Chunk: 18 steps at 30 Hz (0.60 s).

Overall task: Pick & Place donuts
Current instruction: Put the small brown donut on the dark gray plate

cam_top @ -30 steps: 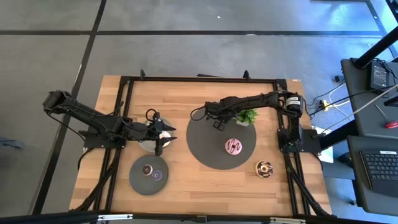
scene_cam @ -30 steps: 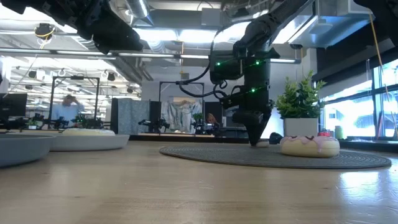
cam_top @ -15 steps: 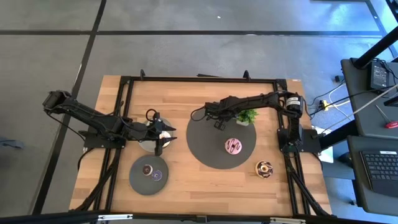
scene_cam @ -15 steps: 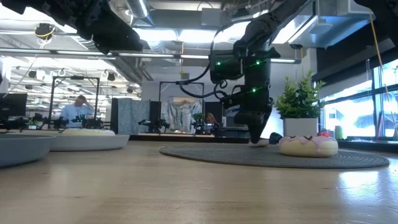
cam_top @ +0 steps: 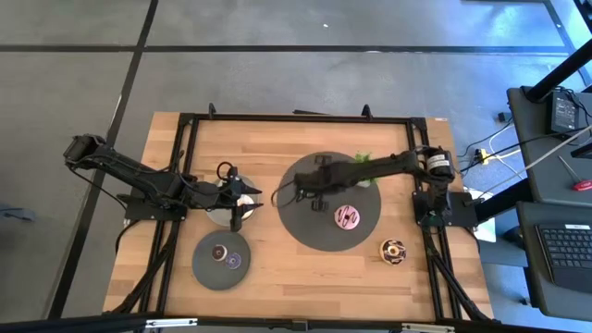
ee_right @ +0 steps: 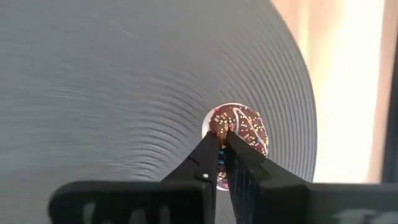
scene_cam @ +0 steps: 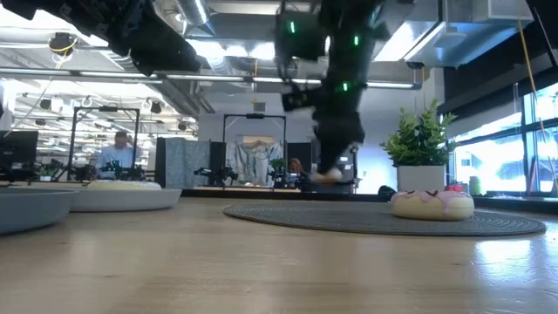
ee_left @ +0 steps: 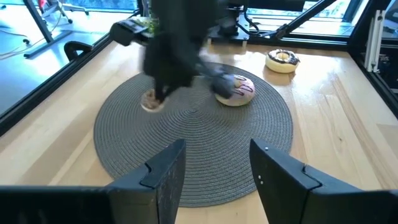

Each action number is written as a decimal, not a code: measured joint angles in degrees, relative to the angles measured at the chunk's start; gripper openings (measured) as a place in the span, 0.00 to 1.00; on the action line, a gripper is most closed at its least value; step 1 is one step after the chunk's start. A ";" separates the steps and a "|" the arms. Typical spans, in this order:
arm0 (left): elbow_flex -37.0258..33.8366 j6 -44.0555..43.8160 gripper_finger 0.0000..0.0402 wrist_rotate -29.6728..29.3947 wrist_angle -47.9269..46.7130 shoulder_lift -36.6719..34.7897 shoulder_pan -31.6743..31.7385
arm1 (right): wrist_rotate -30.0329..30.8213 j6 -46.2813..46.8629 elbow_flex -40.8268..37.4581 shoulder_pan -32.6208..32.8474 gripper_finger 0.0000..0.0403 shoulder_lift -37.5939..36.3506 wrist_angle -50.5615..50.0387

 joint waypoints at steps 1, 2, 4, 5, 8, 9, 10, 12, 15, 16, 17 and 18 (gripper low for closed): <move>0.00 -0.02 0.44 0.00 0.00 0.00 -0.02 | -0.02 -2.44 0.96 1.45 0.07 0.00 0.37; 0.00 -0.03 0.44 0.02 -0.01 0.00 -0.01 | -0.03 -5.00 1.80 2.93 0.07 0.00 1.13; 0.00 -0.04 0.44 0.02 0.00 0.00 -0.02 | -0.07 -10.77 2.78 5.74 0.07 -0.11 3.09; 0.00 -0.05 0.44 0.04 -0.02 0.00 -0.01 | -0.10 -13.78 2.94 7.18 0.07 -0.11 4.02; 0.00 -0.08 0.43 0.07 -0.04 0.00 -0.02 | -0.78 -21.82 2.47 11.14 0.07 -0.11 8.48; 0.00 -0.07 0.43 0.08 -0.04 0.00 0.00 | -1.51 -23.75 1.79 12.30 0.07 -0.13 10.82; 0.00 -0.09 0.43 0.09 -0.07 0.00 0.00 | -2.54 -25.75 1.02 13.29 0.07 -0.13 12.92; 0.00 -0.09 0.43 0.11 -0.07 0.00 -0.01 | -4.62 -29.01 -0.41 15.14 0.07 -0.13 15.68; 0.00 -0.11 0.44 0.15 -0.09 0.00 0.00 | -5.21 -33.12 -1.83 17.37 0.07 -0.13 19.80; 0.00 -0.11 0.44 0.15 -0.09 0.00 -0.01 | -5.20 -34.41 -2.05 17.96 0.07 -0.13 20.14; 0.00 -0.12 0.44 0.15 -0.09 0.00 -0.01 | -5.26 -35.62 -2.08 18.54 0.07 -0.11 20.16; 0.00 -0.11 0.44 0.15 -0.09 0.00 0.00 | -5.26 -36.39 -2.08 19.04 0.07 -0.10 20.45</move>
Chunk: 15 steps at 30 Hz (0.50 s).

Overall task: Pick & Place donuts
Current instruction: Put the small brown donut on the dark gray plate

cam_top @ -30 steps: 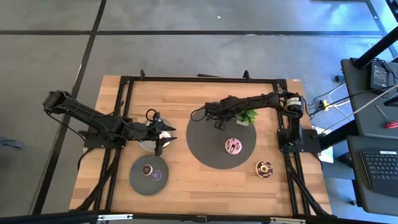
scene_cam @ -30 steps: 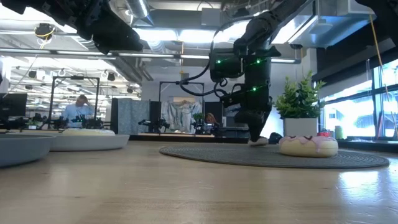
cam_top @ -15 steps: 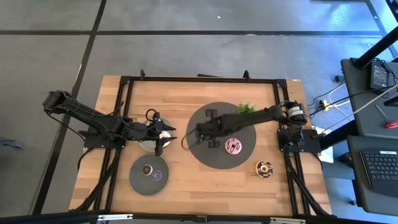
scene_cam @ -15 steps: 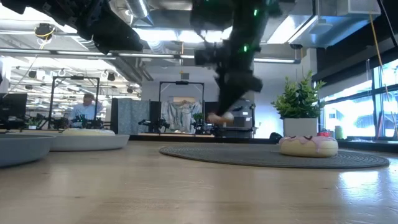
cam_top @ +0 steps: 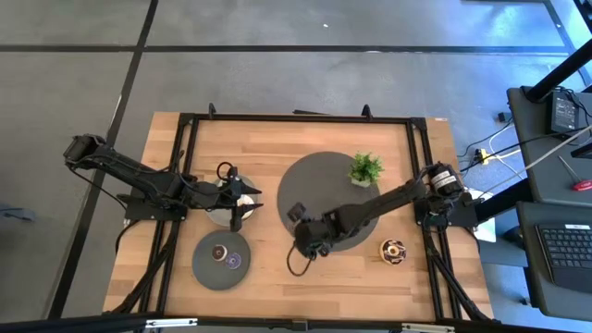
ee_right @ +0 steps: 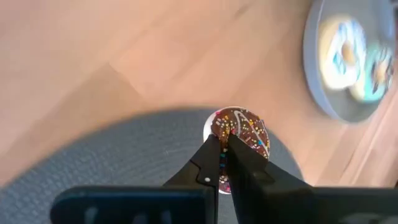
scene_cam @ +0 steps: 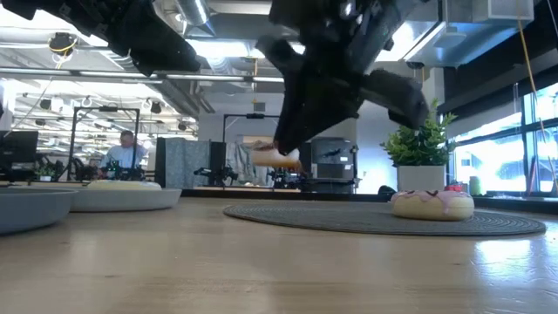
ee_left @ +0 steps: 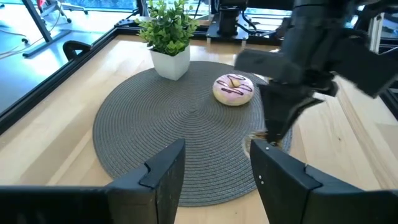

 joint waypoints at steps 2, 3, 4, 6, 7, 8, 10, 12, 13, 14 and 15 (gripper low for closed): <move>0.00 -0.02 0.44 0.01 0.01 0.00 0.00 | 0.08 -0.25 0.00 0.62 0.07 0.00 1.58; 0.00 -0.02 0.44 0.02 0.03 0.00 0.00 | 0.09 -0.14 0.00 0.77 0.07 0.00 2.24; 0.00 0.01 0.44 0.00 0.07 0.00 -0.01 | 0.05 -0.08 0.00 0.83 0.07 0.00 2.98; 0.00 0.04 0.43 0.02 0.09 0.00 -0.02 | 0.13 -0.19 0.00 0.83 0.07 0.01 4.76; 0.00 0.06 0.43 0.22 0.07 0.00 -0.01 | 0.13 -0.65 0.00 0.81 0.07 0.00 5.73; 0.00 0.66 0.43 1.03 0.09 0.00 0.00 | 0.16 -1.66 0.00 0.77 0.07 0.01 6.59; 0.00 3.11 0.43 4.43 0.21 0.36 0.02 | 0.15 -3.42 0.00 0.41 0.07 0.02 8.77; 0.00 6.58 0.43 7.81 0.75 1.18 -0.02 | 0.09 -4.71 0.00 -0.08 0.07 0.02 11.08; 0.00 8.41 0.43 8.97 1.70 1.64 -0.02 | 0.09 -5.37 0.00 -0.41 0.07 0.02 12.03; 0.00 10.24 0.43 9.36 2.79 2.01 -0.02 | 0.09 -5.91 0.00 -0.78 0.07 0.01 12.66; 0.02 12.02 0.43 9.38 3.52 2.35 0.00 | 0.12 -6.01 0.00 -1.18 0.07 0.02 13.27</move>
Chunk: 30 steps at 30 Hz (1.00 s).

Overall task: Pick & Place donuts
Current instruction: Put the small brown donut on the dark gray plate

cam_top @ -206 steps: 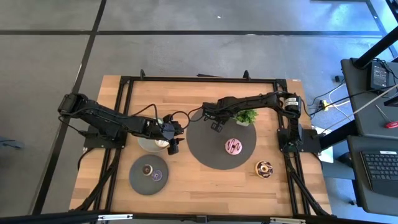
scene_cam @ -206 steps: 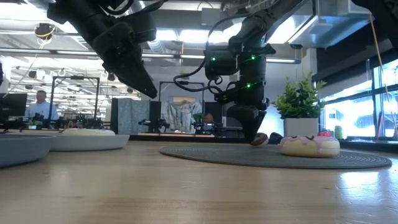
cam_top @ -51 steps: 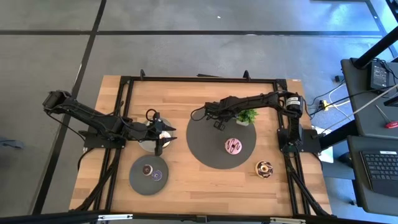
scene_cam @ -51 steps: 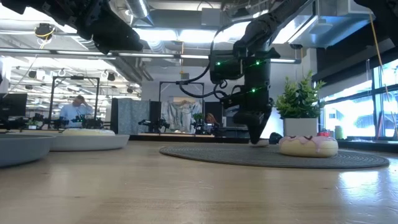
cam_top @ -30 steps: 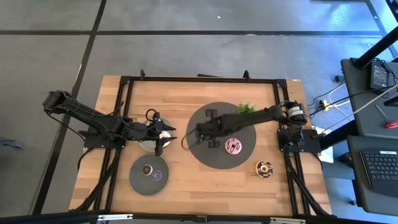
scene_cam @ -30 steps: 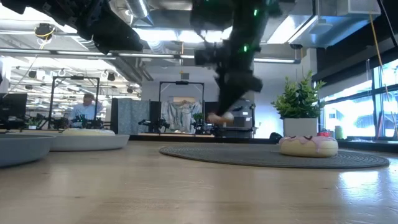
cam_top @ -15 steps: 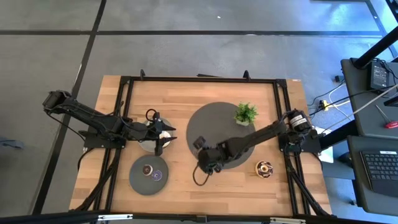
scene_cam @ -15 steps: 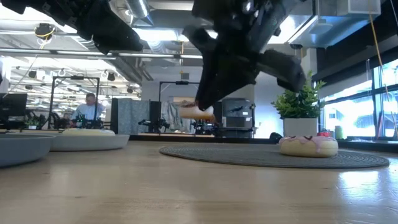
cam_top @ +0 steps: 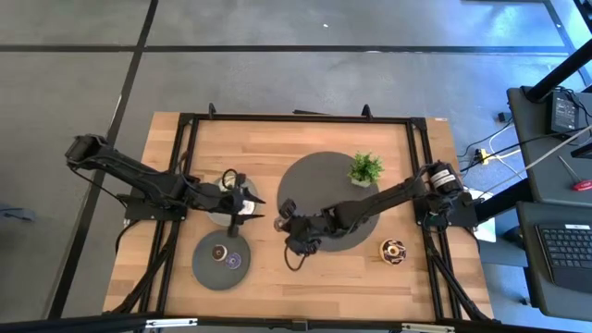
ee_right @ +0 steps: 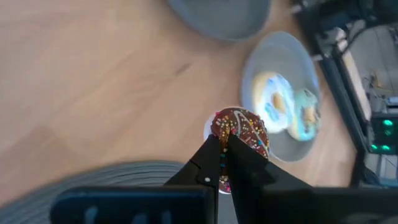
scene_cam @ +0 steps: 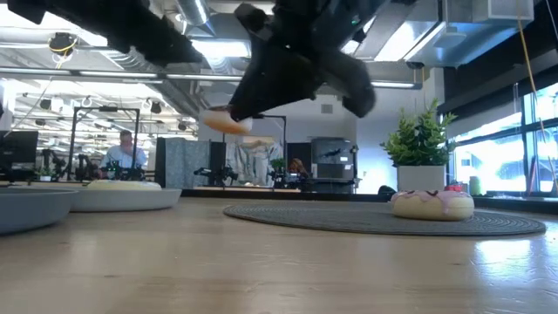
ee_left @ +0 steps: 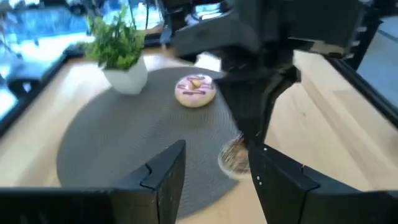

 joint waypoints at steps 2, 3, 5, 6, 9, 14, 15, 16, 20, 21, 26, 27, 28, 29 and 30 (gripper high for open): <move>0.00 3.62 0.43 -0.23 0.08 0.68 0.00 | -0.27 0.14 0.49 -0.83 0.07 0.00 0.36; -0.01 5.07 0.43 -0.36 -0.02 0.93 -0.02 | -1.11 0.39 0.95 -1.27 0.07 0.00 0.33; 0.00 7.33 0.43 -0.80 0.10 1.38 -0.02 | -3.61 1.99 1.83 -2.17 0.07 0.00 0.37; 0.00 8.37 0.43 -1.65 -0.06 1.43 -0.02 | -4.97 3.28 2.25 -2.58 0.07 0.00 0.35; 0.00 7.34 0.44 -5.38 -0.28 1.41 -0.02 | -7.90 6.21 3.81 -3.55 0.07 0.00 -0.66; 0.00 6.94 0.44 -7.00 -0.40 1.39 0.00 | -8.92 6.67 5.58 -3.82 0.07 0.00 -3.38; -0.02 7.55 0.44 -7.33 -0.44 1.39 -0.02 | -8.94 6.67 5.95 -3.77 0.07 0.02 -3.46; 0.00 7.74 0.44 -8.01 -0.56 1.39 -0.02 | -8.95 6.68 6.27 -3.77 0.07 0.02 -3.51; 0.00 6.87 0.44 -9.19 -1.74 1.08 -0.57 | -8.93 7.44 6.78 -3.87 0.07 0.02 -3.54; 0.00 7.59 0.44 -8.33 -2.67 1.10 -0.93 | -8.73 7.61 6.78 -4.00 0.07 0.02 -3.63; 0.00 9.35 0.42 -3.76 -4.75 1.11 -2.84 | -8.59 8.45 6.80 -4.75 0.07 0.02 -4.19; 0.00 9.38 0.42 -3.68 -4.59 1.11 -3.11 | -8.59 9.30 6.80 -4.88 0.07 0.02 -4.15; 0.01 9.56 0.41 -3.76 -4.44 1.11 -3.22 | -8.59 9.89 6.80 -5.11 0.07 0.02 -4.15; 0.29 9.89 0.40 -4.02 -4.86 1.11 -3.36 | -8.61 10.65 6.80 -5.24 0.07 0.02 -4.15; 0.72 9.98 0.40 -4.16 -5.20 1.18 -3.36 | -8.66 10.79 6.80 -5.40 0.07 0.02 -4.15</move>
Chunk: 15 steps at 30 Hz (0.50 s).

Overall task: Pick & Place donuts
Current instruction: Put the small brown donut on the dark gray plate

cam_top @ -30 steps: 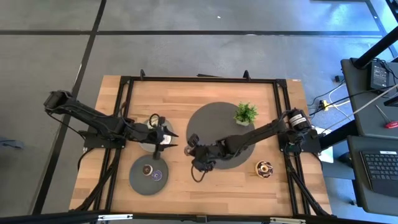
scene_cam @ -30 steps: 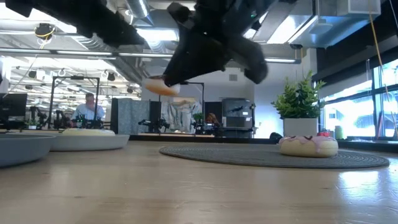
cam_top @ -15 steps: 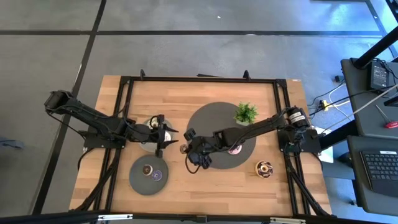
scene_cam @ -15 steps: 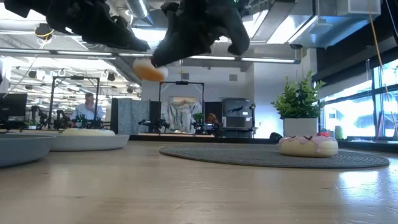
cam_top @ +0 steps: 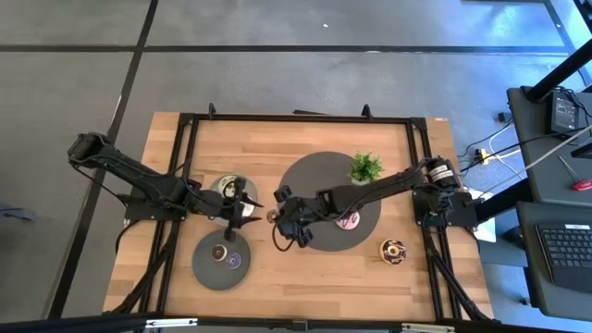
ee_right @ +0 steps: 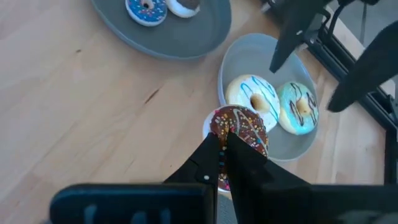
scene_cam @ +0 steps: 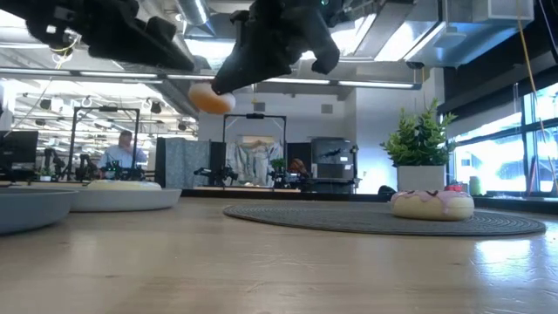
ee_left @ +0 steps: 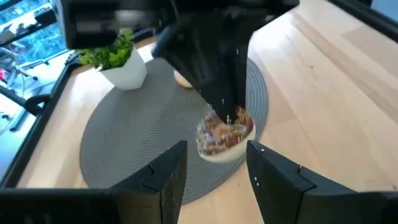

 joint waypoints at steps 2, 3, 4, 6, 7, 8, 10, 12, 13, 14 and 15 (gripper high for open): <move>0.83 0.00 0.38 -0.03 0.25 0.65 0.35 | -0.60 -0.08 0.00 -0.10 0.07 0.00 0.13; 1.09 0.00 0.38 -0.01 0.19 1.17 0.57 | -1.03 -0.12 0.00 -0.19 0.07 0.00 0.50; 1.41 0.01 0.37 0.08 0.11 1.92 0.76 | -1.33 -0.12 0.00 -0.27 0.07 0.00 0.99; 1.94 0.44 0.36 0.68 0.08 3.51 0.98 | -1.38 -0.14 0.00 -0.36 0.07 0.00 1.50; 2.17 1.16 0.35 1.12 0.06 4.30 0.98 | -1.38 -0.14 0.00 -0.47 0.07 0.00 1.53; 2.41 2.07 0.35 1.15 -0.01 5.07 0.98 | -1.38 -0.12 0.00 -0.55 0.07 0.00 1.51; 2.89 2.95 0.34 1.20 -0.72 6.34 0.96 | -1.40 -0.10 0.00 -0.71 0.07 0.00 1.51; 3.61 2.98 0.33 1.14 -1.42 7.23 0.98 | -1.40 -0.13 0.00 -0.81 0.07 0.01 1.44; 3.95 3.00 0.33 1.14 -1.73 7.62 0.98 | -1.40 -0.16 0.00 -0.85 0.07 0.02 1.40; 4.24 3.00 0.33 1.15 -1.80 8.04 0.98 | -1.40 -0.16 0.00 -0.86 0.07 0.02 1.33; 4.40 3.00 0.33 1.19 -1.89 8.37 0.98 | -1.40 -0.18 0.00 -0.84 0.07 0.02 1.35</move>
